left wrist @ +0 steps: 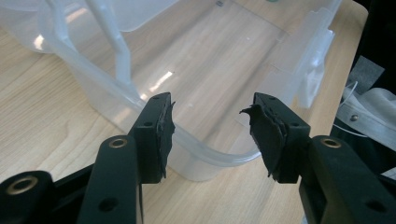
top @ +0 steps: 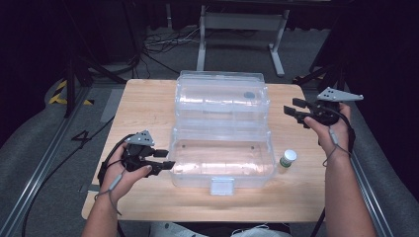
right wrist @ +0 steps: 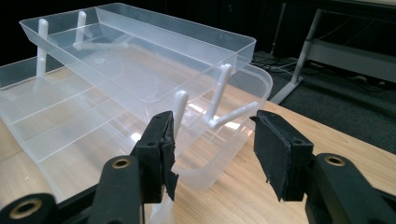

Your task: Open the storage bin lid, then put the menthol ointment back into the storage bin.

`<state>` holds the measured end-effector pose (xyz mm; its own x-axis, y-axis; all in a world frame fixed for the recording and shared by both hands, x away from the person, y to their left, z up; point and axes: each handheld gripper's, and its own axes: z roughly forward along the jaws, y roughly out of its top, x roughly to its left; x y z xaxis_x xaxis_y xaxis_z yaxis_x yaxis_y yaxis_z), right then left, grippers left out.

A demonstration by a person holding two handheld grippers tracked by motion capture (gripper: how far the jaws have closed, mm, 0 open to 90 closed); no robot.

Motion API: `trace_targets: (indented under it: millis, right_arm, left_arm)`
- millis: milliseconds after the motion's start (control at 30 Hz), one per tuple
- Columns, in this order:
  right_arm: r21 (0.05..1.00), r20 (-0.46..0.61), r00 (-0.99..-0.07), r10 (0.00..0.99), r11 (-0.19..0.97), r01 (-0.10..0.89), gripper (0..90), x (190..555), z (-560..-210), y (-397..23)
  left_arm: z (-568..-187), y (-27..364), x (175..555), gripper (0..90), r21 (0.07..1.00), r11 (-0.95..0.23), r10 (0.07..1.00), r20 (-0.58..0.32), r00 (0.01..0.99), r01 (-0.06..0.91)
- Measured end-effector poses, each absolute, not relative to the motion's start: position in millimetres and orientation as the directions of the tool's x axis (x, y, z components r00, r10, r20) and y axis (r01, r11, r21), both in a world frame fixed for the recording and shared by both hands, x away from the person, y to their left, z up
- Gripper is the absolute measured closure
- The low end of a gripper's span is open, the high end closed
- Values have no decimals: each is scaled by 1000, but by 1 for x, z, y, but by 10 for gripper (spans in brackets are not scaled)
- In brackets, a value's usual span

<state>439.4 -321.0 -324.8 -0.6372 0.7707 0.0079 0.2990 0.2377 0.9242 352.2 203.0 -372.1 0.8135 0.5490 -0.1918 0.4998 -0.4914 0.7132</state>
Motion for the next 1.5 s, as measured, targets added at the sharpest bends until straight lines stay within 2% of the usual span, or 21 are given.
trace_targets:
  millis: [167,467,667,833,933,1100,1500]
  right_arm:
    - [927,19,-631,775,222,301,491,429,-320,-332]
    - [904,10,-647,762,270,332,488,419,-317,-343]
    - [854,35,-683,730,333,400,504,413,-318,-344]
    - [828,-11,-711,703,404,388,507,410,-316,-339]
    - [793,3,-725,689,440,421,550,409,-317,-336]
    - [744,-18,-737,676,502,441,533,409,-320,-333]
    - [634,9,-757,653,582,509,506,417,-338,-332]
  left_arm:
    - [-372,204,357,491,711,-490,560,-188,807,505]
    - [-370,212,361,474,709,-476,583,-188,790,520]
    - [-371,218,364,464,702,-465,613,-185,768,539]
    - [-371,220,365,457,694,-469,623,-180,761,547]
    - [-372,221,365,454,686,-470,629,-181,756,556]
    - [-373,222,365,453,680,-474,631,-181,755,560]
    - [-377,224,367,451,656,-475,646,-193,738,587]
